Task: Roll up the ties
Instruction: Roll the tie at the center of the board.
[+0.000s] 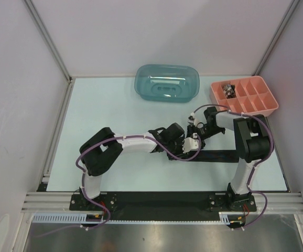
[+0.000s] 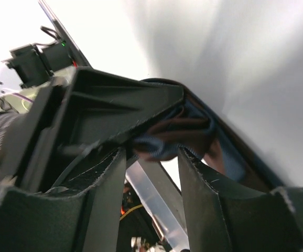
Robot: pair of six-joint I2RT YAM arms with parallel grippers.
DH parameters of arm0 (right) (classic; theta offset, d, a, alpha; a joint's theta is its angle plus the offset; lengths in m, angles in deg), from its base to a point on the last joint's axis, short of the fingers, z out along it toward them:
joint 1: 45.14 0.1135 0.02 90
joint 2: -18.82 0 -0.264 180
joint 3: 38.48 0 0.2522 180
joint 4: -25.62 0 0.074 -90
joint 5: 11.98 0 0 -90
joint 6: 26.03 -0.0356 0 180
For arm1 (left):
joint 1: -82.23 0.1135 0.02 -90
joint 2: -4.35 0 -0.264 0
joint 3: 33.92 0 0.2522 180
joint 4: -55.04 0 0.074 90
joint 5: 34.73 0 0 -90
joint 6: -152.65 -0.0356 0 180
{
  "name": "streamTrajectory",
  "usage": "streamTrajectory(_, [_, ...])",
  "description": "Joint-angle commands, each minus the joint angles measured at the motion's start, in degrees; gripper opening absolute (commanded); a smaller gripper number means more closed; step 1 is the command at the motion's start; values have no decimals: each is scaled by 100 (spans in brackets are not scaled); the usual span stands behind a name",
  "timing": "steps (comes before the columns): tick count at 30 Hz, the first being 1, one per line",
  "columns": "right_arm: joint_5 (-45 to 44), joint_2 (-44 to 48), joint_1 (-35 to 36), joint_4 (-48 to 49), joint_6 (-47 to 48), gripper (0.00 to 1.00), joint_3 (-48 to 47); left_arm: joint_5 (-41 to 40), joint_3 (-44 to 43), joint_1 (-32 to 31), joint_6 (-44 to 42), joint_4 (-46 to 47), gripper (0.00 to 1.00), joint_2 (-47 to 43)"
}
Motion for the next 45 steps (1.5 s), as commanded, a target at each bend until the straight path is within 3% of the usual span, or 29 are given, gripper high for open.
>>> streamTrajectory(1, [-56,-358,208,369,-130,46,46,-393,158,4,170,-751,38,310])
streamTrajectory(2, [-83,-394,226,387,-130,44,37,-401,175,4,197,-742,39,319])
streamTrajectory(6, [-460,-482,209,352,-25,7,11,-384,246,100,346,-645,51,214])
streamTrajectory(8, [-733,-535,113,168,89,0,10,-296,403,206,530,-470,61,4])
streamTrajectory(17, [-1822,-807,-99,-184,354,0,-104,801,1168,558,803,901,92,-999])
streamTrajectory(25, [-2289,-983,182,-316,214,0,-305,768,589,268,821,1236,97,-340])
streamTrajectory(28, [-2360,-1132,288,-281,160,0,-393,706,440,215,751,1377,94,-103])
streamTrajectory(31, [-2281,-1220,358,-132,64,0,-499,628,273,154,619,1306,80,99])
streamTrajectory(34, [-2132,-1343,516,61,11,0,-613,400,237,162,558,885,53,65])
streamTrajectory(37, [-1868,-1405,630,360,-138,0,-736,320,534,206,400,516,41,-251])
streamTrajectory(42, [-1140,-1247,920,1009,-586,1,-973,48,1097,277,180,-82,34,-1078])
streamTrajectory(45, [-832,-1080,956,915,-587,17,-1184,-146,1204,277,109,-363,33,-1122])
